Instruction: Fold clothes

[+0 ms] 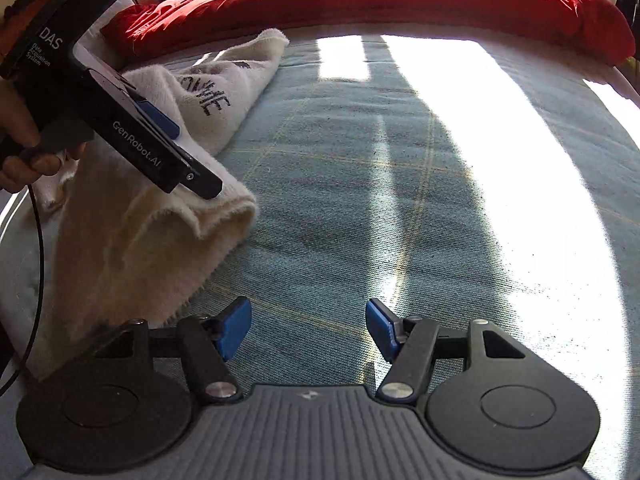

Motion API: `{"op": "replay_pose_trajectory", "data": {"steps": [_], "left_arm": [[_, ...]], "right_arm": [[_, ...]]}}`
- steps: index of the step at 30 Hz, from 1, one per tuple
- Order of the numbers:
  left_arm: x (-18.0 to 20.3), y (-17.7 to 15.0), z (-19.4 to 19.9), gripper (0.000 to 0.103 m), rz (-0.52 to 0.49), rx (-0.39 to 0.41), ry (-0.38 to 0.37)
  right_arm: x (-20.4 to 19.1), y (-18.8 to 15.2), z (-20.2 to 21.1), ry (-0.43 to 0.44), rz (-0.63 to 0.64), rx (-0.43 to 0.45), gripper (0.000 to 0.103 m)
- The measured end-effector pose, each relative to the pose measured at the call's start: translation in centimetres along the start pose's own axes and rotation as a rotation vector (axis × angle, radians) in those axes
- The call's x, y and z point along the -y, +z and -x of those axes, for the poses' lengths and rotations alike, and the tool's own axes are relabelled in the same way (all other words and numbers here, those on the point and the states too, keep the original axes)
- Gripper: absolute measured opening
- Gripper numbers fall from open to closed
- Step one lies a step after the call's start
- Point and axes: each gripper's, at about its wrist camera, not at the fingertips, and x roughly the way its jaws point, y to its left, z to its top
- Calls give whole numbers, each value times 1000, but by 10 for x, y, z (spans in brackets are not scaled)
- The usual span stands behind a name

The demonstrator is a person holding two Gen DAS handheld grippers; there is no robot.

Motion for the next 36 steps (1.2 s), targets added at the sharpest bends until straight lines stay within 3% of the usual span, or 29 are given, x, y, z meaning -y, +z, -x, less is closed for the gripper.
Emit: {"op": "replay_pose_trajectory", "data": {"steps": [6,12,17,23,29,30,32,33,36], "left_arm": [[-28,-46,27,97,53,29,17],[-47,-80,30,98,98,45,26],[-52,-97,30,98,102,65,32],[-67,-115,28,99,161,95,-9],[-76,-125,25,102,209,128,-40],[-77,-127,26,102,217,135,-45],[-78,-130,29,102,224,150,-45],[-78,-132,32,102,227,158,-42],[-73,-137,48,101,219,195,-29]], "right_arm": [[-16,5,-1,3,30,-8,68],[-31,14,1,23,52,20,68],[-38,25,1,121,36,36,68],[-52,35,-22,314,11,-6,68],[-68,45,-66,370,-10,-36,67],[-72,47,-73,368,-5,-38,62],[-76,51,-77,379,1,-38,40],[-78,53,-77,389,3,-37,24],[-87,60,-68,397,39,-14,17]]}}
